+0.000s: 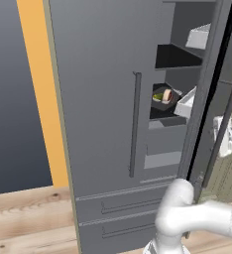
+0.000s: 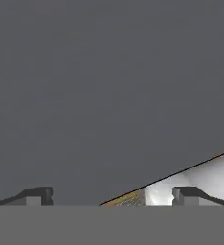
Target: Place the tupperware on the second highest shelf of the fridge. Make space for the tupperware among the existing items by rearranging them on the shelves if needed. Close the fridge door when finished.
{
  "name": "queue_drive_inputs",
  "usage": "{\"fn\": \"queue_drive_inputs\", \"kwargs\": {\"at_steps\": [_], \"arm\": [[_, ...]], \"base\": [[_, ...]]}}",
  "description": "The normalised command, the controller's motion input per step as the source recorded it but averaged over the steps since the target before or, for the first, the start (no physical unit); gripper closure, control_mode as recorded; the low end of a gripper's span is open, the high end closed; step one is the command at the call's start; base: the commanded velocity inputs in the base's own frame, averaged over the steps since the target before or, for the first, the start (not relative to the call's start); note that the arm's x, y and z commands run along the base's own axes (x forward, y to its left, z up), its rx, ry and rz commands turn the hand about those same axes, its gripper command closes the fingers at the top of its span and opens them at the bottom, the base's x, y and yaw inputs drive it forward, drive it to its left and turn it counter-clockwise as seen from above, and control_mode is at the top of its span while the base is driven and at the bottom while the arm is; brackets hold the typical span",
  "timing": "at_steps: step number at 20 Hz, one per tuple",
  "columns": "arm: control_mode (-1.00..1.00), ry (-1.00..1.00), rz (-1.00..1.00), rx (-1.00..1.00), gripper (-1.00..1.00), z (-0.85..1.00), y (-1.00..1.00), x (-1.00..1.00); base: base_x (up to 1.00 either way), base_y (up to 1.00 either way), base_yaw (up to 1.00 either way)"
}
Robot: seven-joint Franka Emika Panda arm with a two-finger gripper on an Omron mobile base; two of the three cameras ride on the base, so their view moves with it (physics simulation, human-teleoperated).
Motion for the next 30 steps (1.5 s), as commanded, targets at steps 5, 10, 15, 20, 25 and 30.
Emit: {"fn": "queue_drive_inputs", "kwargs": {"at_steps": [5,10,15,20,25,30], "arm": [[-1.0,-0.23,-0.51,-0.18,-1.0,0.05,1.0,0.46],[-1.0,-0.2,-0.7,-0.21,-1.0,0.03,0.86,0.45],[-1.0,-0.15,-0.8,-0.23,-1.0,0.0,0.69,0.36],[-1.0,-0.04,-0.81,-0.25,-1.0,0.04,0.61,0.37],[-1.0,0.0,-0.6,-0.2,-1.0,0.16,0.04,0.79],[-1.0,0.02,-0.3,0.01,-1.0,0.08,-0.66,1.0]], "base": [[0.0,0.0,0.0],[0.0,0.0,0.0],[0.0,0.0,0.0],[0.0,0.0,0.0],[0.0,0.0,0.0],[0.0,0.0,0.0]]}}
